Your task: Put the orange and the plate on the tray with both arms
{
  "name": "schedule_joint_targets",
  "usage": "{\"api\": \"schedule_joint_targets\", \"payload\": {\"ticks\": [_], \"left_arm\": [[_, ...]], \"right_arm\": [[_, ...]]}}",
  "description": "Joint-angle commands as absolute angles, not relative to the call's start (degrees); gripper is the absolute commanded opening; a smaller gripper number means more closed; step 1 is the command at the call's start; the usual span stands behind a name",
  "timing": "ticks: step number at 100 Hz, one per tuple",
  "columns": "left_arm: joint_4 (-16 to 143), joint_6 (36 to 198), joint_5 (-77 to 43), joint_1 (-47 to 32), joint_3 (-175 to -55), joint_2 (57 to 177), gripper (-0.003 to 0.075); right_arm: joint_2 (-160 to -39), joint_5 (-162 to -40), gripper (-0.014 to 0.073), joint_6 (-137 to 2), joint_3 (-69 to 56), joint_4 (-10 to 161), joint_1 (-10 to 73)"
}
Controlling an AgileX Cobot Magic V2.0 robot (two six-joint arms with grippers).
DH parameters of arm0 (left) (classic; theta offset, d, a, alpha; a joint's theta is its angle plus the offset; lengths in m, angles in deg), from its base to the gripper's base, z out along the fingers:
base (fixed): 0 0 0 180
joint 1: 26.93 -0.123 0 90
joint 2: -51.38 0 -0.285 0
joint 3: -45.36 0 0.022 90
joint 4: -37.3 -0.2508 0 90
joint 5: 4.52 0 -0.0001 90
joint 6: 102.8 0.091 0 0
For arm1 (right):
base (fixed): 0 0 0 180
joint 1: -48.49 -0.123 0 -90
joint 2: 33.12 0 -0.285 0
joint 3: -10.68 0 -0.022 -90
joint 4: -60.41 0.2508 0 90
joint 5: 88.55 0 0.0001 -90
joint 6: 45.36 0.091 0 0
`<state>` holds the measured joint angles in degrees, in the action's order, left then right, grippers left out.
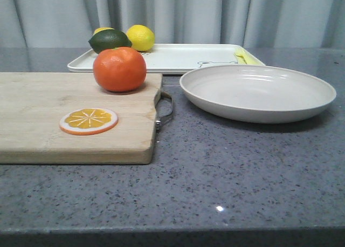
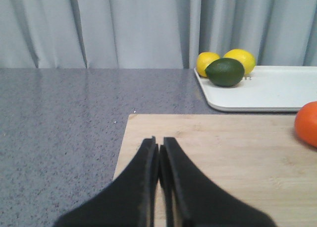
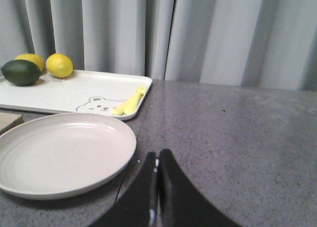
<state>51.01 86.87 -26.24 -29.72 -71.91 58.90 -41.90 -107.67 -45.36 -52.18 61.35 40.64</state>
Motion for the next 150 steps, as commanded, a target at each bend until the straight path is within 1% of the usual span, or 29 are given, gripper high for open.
{"api": "schedule_joint_targets", "payload": {"ticks": [1, 13, 28, 37, 51, 60, 79, 94, 102, 107, 112, 117, 119, 124, 126, 129, 131, 134, 139, 143, 150], "left_arm": [[52.65, 86.87, -27.6, -29.67, -78.26, 60.49, -0.0019], [54.66, 88.15, -31.17, -29.67, -83.4, 64.83, -0.0019], [62.05, 101.99, -37.35, -29.67, -89.75, 71.69, -0.0019], [67.95, 104.62, -41.2, -29.67, -93.59, 75.62, -0.0019], [77.28, 104.62, -46.38, -29.67, -97.91, 81.31, -0.0019], [80.78, 104.62, -47.48, -29.67, -98.98, 84.05, -0.0019], [81.52, 104.62, -50.5, -29.67, -99.02, 86.83, -0.0019], [81.4, 104.72, -50.64, -29.67, -99.02, 86.96, -0.0018], [81.4, 105.16, -50.87, -29.67, -99.02, 86.96, -0.0006], [81.4, 106.91, -51.36, -29.67, -99.02, 86.96, 0.0032], [81.4, 109.48, -52.01, -29.67, -99.02, 86.96, 0.0097], [81.4, 111.98, -52.73, -29.67, -99.02, 86.96, 0.0202], [81.4, 112.56, -53.01, -29.67, -99.02, 86.96, 0.0232], [81.4, 114.49, -52.99, -29.67, -99.02, 86.96, 0.0365], [81.4, 114.89, -52.99, -29.67, -99.02, 86.96, 0.0398], [81.4, 115.18, -52.99, -29.67, -99.02, 86.96, 0.0475], [81.4, 115.18, -52.99, -29.67, -99.02, 86.96, 0.0514], [81.4, 115.18, -52.99, -29.67, -99.02, 86.96, 0.0552], [81.53, 115.18, -52.99, -29.67, -99.02, 86.96, 0.0581], [81.86, 115.18, -52.6, -29.67, -99.02, 86.96, 0.0575], [81.86, 115.18, -52.3, -29.67, -99.02, 86.96, 0.0559]], "right_arm": [[-45.85, -112.02, -0.0067, -45.36, -45.94, 60.41, 40.87], [-52.29, -120.38, -0.0067, -45.36, -38.77, 60.41, 40.87], [-61.96, -128.56, -0.0067, -45.36, -31.2, 60.41, 40.87], [-66.86, -131.21, -0.0067, -45.36, -27.75, 60.76, 40.87], [-71.19, -131.22, -0.0067, -45.36, -24.74, 61.31, 40.87], [-71.91, -129.73, -0.0067, -45.36, -24.57, 61.89, 40.87], [-72.03, -129.71, -0.0067, -45.36, -24.57, 62.39, 40.87], [-72.03, -130.16, -0.0066, -45.36, -24.57, 62.66, 40.87], [-72.03, -130.09, -0.0037, -45.36, -24.57, 63.37, 40.87], [-72.03, -129.9, 0.0011, -45.36, -24.57, 64.05, 40.87], [-72.03, -129.88, 0.008, -45.36, -24.57, 64.72, 40.87], [-72.03, -129.88, 0.0176, -45.36, -24.57, 65.02, 40.87], [-72.03, -129.83, 0.0202, -45.36, -24.57, 65.09, 40.87], [-72.03, -129.84, 0.0307, -45.36, -24.57, 65.08, 40.87], [-72.03, -129.84, 0.0331, -45.36, -24.57, 65.08, 40.87], [-72.03, -129.84, 0.0389, -45.36, -24.57, 65.13, 40.87], [-72.03, -129.84, 0.0419, -45.36, -24.57, 65.13, 40.87], [-72.03, -129.84, 0.0452, -45.36, -24.57, 65.13, 40.87], [-72.03, -129.84, 0.0491, -45.36, -24.57, 65.13, 40.87], [-72.03, -129.84, 0.0505, -45.36, -24.57, 65.13, 40.87], [-72.03, -129.84, 0.0505, -45.36, -24.57, 65.13, 40.87]]}}
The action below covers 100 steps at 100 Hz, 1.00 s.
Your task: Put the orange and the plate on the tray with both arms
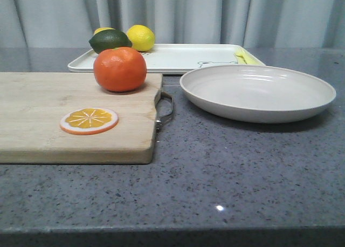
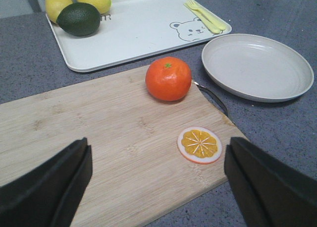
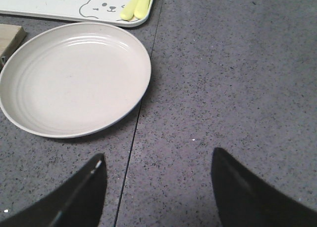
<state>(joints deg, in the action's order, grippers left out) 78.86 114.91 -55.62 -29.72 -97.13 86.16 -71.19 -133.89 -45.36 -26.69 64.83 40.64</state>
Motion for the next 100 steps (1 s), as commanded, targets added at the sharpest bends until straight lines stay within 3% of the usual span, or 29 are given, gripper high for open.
{"api": "schedule_joint_targets", "payload": {"ticks": [1, 32, 66, 100], "left_arm": [[81.86, 115.18, -52.3, -29.67, -99.02, 86.96, 0.0557], [94.5, 127.04, -48.35, -29.67, -99.76, 91.48, 0.0548], [102.92, 140.34, -48.29, -29.25, -104.81, 108.1, 0.0548], [103.13, 145.66, -35.35, -14.59, -111.29, 122.17, 0.056]], "right_arm": [[-72.03, -129.84, 0.0505, -45.36, -24.57, 65.13, 40.87], [-72.03, -129.84, 0.0505, -45.36, -24.57, 65.74, 40.87], [-72.03, -129.77, 0.0505, -45.36, -24.57, 65.73, 40.87], [-72.03, -129.72, 0.0505, -45.36, -24.57, 65.73, 40.87]]}}
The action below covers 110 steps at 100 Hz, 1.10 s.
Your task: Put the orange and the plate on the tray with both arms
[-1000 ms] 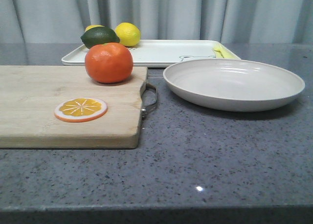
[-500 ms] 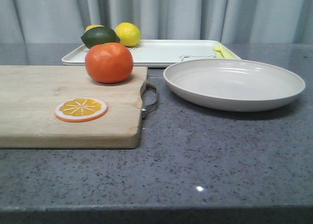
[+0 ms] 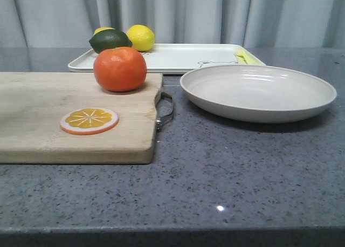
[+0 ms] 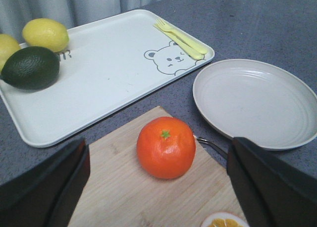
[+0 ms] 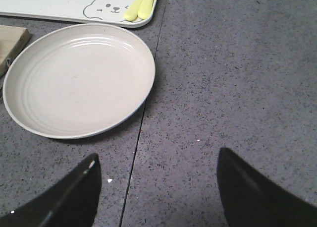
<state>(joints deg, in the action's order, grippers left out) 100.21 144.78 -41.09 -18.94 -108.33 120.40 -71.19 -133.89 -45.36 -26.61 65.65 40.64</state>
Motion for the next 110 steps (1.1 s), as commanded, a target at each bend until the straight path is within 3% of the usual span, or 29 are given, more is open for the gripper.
{"api": "schedule_joint_targets", "payload": {"ticks": [1, 41, 110], "left_arm": [[103.15, 145.66, -34.95, -14.19, -111.38, 122.71, 0.056], [103.12, 146.26, -19.97, -0.97, -115.51, 136.93, 0.056], [104.39, 146.26, -17.63, -0.41, -116.77, 147.48, 0.0559]], "right_arm": [[-72.03, -129.72, 0.0505, -45.36, -24.57, 65.73, 40.87], [-72.03, -129.72, 0.0505, -45.36, -24.57, 65.73, 40.87], [-72.03, -129.72, 0.0505, -45.36, -24.57, 65.73, 40.87]]}}
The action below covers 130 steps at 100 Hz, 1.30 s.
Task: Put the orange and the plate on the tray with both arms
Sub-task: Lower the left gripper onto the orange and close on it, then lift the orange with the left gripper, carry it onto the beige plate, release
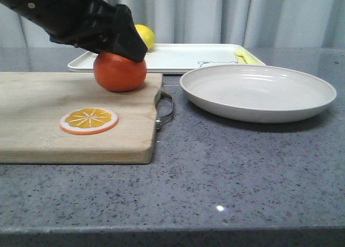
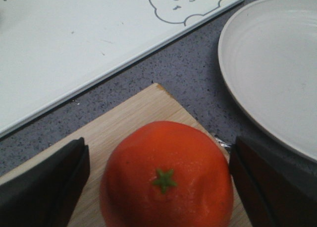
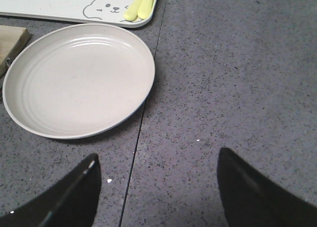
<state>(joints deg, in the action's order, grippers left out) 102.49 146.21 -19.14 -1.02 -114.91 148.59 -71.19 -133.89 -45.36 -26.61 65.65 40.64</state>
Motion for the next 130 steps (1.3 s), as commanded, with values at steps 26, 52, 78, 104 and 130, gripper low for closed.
{"api": "schedule_joint_targets", "payload": {"ticks": [26, 52, 78, 104, 130], "left_arm": [[104.72, 146.26, -17.63, -0.41, -116.77, 148.12, 0.0532], [104.72, 146.26, -17.63, -0.41, -116.77, 148.12, 0.0347], [104.72, 146.26, -18.64, -0.41, -116.91, 148.12, 0.0323], [104.72, 146.26, -25.53, 1.58, -123.18, 148.12, 0.0323], [103.54, 146.91, -19.45, 10.05, -130.72, 149.11, 0.0323]], "right_arm": [[-72.03, -129.72, 0.0505, -45.36, -24.57, 65.73, 40.87], [-72.03, -129.72, 0.0505, -45.36, -24.57, 65.73, 40.87], [-72.03, -129.72, 0.0505, -45.36, -24.57, 65.73, 40.87], [-72.03, -129.72, 0.0505, -45.36, -24.57, 65.73, 40.87], [-72.03, -129.6, 0.0505, -45.36, -24.57, 65.73, 40.87]]}}
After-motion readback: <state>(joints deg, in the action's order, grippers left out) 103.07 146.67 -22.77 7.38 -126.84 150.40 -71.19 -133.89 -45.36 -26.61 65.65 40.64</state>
